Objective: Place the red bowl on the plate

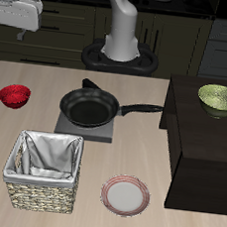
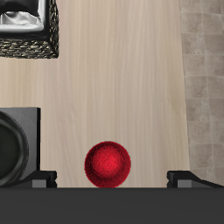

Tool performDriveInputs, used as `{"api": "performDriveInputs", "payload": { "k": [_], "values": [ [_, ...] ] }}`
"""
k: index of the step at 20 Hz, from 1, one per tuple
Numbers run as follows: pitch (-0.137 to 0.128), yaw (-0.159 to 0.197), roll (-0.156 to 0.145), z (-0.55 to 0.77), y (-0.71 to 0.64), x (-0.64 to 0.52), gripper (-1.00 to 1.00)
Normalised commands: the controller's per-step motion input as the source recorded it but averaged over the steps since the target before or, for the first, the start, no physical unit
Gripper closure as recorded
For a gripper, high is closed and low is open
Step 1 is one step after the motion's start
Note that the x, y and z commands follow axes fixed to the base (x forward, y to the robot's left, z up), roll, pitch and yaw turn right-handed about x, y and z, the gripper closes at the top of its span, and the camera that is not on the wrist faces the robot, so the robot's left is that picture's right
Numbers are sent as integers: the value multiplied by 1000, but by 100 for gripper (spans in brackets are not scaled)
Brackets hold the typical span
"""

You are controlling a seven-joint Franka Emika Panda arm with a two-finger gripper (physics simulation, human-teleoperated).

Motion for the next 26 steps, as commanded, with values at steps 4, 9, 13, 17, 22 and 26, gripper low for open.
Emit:
{"api": "performDriveInputs", "payload": {
  "k": [4,9,13,17,22,26],
  "values": [
    [11,-8,-28,-81,-258,-46,-100],
    [-8,-10,-40,-112,-323,-123,-100],
    [-3,21,-30,-265,-138,-186,-100],
    [30,17,11,-336,-36,-207,-100],
    [33,2,0,-358,16,-156,-100],
    [37,6,3,-296,6,-15,-100]
  ]
}}
